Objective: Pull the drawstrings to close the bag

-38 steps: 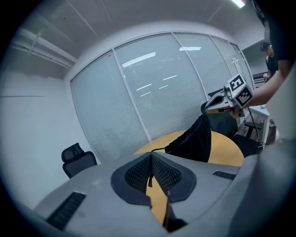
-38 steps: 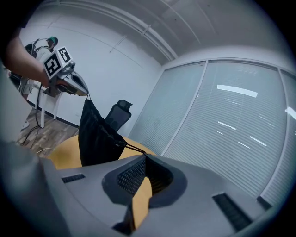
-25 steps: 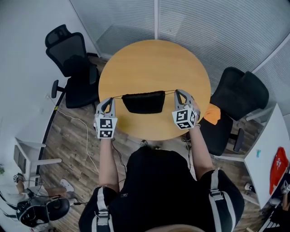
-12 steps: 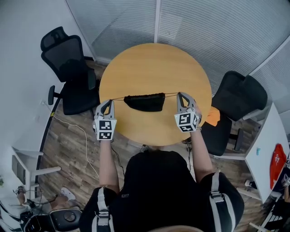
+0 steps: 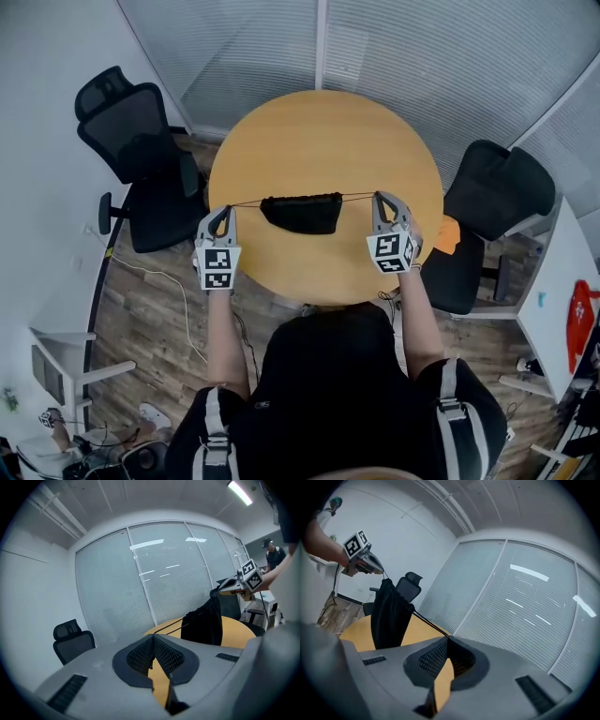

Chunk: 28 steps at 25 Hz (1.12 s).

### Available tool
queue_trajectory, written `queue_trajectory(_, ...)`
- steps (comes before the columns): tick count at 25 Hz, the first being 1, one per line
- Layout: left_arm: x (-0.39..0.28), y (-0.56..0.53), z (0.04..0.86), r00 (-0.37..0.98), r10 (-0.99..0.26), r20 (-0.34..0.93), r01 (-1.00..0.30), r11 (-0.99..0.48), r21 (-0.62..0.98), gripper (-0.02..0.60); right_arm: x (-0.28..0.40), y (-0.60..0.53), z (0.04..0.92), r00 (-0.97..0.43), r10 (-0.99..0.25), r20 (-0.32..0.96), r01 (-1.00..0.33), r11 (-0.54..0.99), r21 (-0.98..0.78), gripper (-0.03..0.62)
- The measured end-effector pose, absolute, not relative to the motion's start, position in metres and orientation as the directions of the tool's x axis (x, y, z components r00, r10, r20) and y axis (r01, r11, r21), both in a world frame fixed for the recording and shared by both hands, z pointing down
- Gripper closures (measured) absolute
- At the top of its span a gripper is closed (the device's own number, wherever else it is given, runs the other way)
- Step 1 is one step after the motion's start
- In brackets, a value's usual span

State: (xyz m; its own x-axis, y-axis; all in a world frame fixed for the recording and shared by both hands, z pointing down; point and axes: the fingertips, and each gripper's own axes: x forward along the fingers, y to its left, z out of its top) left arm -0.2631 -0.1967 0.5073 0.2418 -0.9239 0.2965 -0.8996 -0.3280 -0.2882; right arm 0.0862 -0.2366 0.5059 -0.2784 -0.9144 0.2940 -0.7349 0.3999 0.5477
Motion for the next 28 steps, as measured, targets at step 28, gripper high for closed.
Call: queue_trajectory(28, -0.298, -0.227, 0.517, 0.232, -0.921, 0.312, -0.901, -0.324, -0.287, 0.565, 0.102, -0.264, 0.519, -0.21, -0.926, 0.313, -0.75, 0.358, 0.556, 0.537)
